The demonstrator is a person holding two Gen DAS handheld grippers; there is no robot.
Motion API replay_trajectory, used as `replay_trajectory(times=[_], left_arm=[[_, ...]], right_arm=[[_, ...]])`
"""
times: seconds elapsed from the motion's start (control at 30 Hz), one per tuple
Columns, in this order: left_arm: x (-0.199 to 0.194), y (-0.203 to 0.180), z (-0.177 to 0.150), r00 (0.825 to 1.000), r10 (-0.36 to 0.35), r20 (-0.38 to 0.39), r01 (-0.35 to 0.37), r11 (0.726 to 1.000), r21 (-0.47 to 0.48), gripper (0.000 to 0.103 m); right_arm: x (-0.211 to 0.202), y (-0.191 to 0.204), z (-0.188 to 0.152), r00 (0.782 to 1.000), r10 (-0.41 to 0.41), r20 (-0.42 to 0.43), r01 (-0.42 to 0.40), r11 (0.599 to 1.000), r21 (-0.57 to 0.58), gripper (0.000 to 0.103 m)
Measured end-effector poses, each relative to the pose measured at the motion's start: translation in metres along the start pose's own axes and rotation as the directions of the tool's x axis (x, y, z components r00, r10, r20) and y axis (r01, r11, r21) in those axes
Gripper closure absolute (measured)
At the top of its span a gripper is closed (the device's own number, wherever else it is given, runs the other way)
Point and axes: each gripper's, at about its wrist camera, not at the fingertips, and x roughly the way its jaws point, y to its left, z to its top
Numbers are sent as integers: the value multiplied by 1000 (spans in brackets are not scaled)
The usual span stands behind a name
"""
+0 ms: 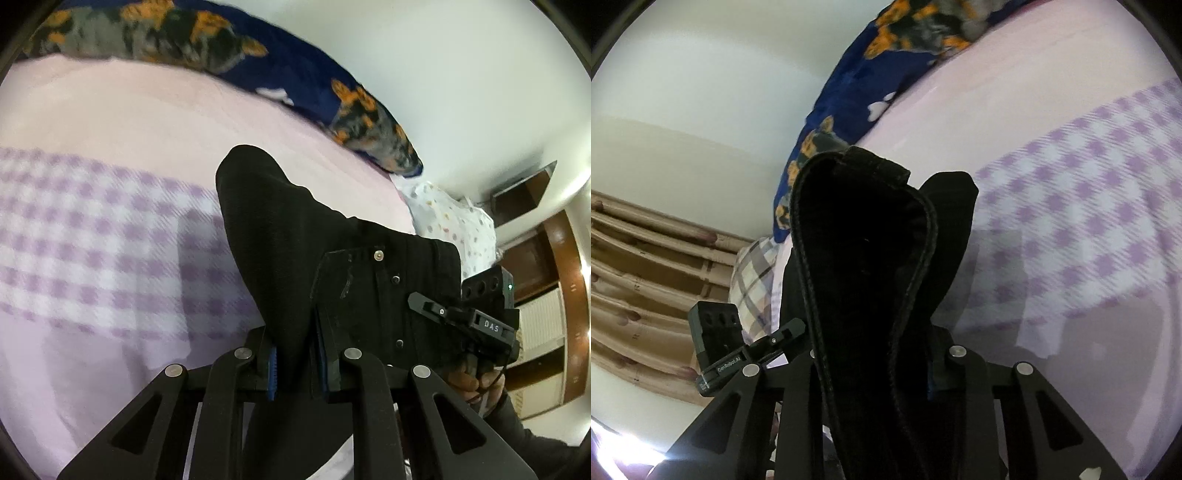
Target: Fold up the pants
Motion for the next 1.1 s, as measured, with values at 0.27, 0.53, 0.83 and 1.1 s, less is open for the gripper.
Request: replay_trajectory(times=[0.27, 0.53, 0.83, 1.1], left_arm=[[-27, 32, 41, 992, 96, 77, -95, 995, -12, 86], [-39, 60, 94, 972, 190, 137, -190, 982, -15, 86], [-29, 91, 130, 949, 278, 150, -279, 960, -16, 86], [3, 122, 121, 899, 412, 149, -414, 910, -24, 68]], right_arm=[[62, 37, 37, 999, 35, -38, -37, 998, -54, 76], [126, 75, 86, 997, 40, -66, -47, 992, -116, 76], [168, 91, 114, 998, 7, -56, -16, 988, -155, 77], [192, 83, 105, 982, -187, 15, 184, 945, -272, 68]])
